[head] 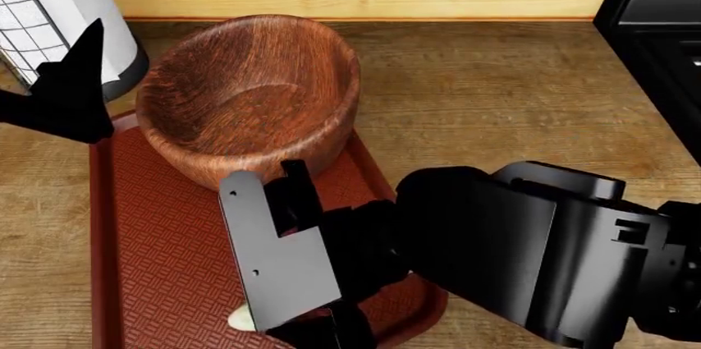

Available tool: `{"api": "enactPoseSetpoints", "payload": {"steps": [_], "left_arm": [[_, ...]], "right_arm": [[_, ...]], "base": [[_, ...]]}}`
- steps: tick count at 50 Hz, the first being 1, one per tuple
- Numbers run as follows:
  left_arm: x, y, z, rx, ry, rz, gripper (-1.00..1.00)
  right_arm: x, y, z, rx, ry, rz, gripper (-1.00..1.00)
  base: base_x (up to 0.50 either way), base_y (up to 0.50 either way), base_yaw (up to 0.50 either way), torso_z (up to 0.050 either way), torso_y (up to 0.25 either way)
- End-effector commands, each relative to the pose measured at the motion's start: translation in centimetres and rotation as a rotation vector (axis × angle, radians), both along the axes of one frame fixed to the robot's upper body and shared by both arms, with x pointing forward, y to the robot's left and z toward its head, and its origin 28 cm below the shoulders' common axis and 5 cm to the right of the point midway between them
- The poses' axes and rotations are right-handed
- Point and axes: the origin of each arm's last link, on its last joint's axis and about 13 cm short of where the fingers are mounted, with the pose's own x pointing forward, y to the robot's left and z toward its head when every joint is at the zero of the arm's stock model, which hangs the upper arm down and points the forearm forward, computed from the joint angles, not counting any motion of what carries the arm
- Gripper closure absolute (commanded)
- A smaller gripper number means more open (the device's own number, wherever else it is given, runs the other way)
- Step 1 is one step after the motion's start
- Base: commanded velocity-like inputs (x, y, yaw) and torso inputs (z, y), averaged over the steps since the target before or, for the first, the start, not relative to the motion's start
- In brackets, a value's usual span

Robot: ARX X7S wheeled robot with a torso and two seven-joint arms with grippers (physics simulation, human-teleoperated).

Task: Place the two vegetables and bowl onto the tray for setting up a vegetable dip station.

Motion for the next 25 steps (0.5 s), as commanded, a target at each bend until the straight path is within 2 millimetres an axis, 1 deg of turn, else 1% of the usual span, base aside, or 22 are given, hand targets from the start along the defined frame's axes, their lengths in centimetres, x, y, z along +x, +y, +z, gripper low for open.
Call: {"api": "enactPoseSetpoints", "payload": {"steps": [1,4,5,10,11,17,20,25], "left_arm": [[0.0,0.2,-0.2,-0.003,0.002,0.003,-1.00],[0.1,0.2,-0.2,-0.004,0.003,0.003,-1.00],[0.1,0.2,-0.2,-0.005,0.004,0.004,-1.00],[0.3,0.3,-0.3,-0.010,0.007,0.007,-1.00],[0.3,0.3,-0.3,-0.011,0.008,0.006,-1.00],[0.3,0.1,0.0,-0.006,0.004,0.001,-1.00],[0.3,0.0,0.0,-0.003,0.005,0.000,-1.00],[0.2,-0.1,0.2,0.000,0.000,0.001,-1.00]], "right_arm": [[-0.5,-0.5,0.0,-0.051,0.028,-0.009,-1.00],[-1.0,-0.8,0.8,-0.054,0.012,-0.003,-1.00],[-1.4,-1.1,1.6,-0.051,0.001,0.000,-1.00],[-2.2,-2.2,3.9,-0.017,-0.035,-0.029,-1.00],[-2.2,-2.6,4.7,-0.004,-0.043,-0.044,-1.00],[-2.9,-3.8,7.3,0.043,-0.097,-0.082,-1.00],[-3.2,-4.3,7.9,0.049,-0.114,-0.100,-1.00],[-4.0,-5.6,9.3,0.053,-0.149,-0.151,-1.00]], "base": [[0.00,0.00,0.00,0.000,0.000],[0.00,0.00,0.00,0.000,0.000],[0.00,0.00,0.00,0.000,0.000],[0.00,0.00,0.00,0.000,0.000],[0.00,0.00,0.00,0.000,0.000],[0.00,0.00,0.00,0.000,0.000],[0.00,0.00,0.00,0.000,0.000],[0.00,0.00,0.00,0.000,0.000]]}}
